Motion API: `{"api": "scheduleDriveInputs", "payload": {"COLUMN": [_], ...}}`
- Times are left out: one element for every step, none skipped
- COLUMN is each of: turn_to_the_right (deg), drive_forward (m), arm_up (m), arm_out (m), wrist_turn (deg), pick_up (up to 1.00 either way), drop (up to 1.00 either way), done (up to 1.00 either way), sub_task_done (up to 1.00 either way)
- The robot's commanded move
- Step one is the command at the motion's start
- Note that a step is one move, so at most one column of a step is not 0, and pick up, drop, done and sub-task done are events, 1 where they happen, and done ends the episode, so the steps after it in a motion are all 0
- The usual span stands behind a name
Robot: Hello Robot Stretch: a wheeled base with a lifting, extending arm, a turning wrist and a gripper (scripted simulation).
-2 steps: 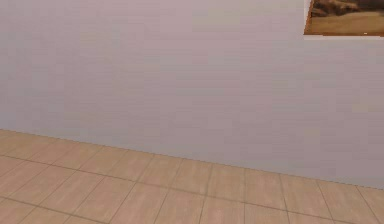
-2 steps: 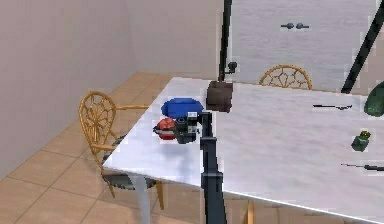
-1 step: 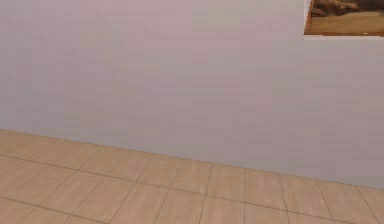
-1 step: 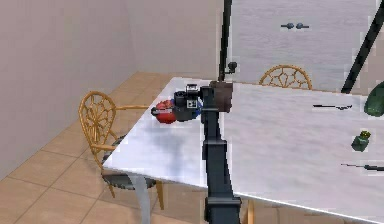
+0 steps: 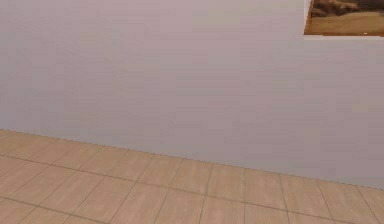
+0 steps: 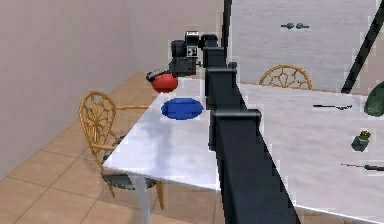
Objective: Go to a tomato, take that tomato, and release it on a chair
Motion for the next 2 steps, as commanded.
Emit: {"api": "scheduleDriveInputs", "payload": {"turn_to_the_right": [0.0,0.0], "drive_forward": [0.0,0.0], "arm_up": [0.0,0.0], "arm_out": [0.0,0.0], "wrist_turn": [-45.0,-45.0], "pick_up": [0.0,0.0], "drop": [0.0,0.0], "done": [0.0,0.0], "sub_task_done": [0.0,0.0]}}
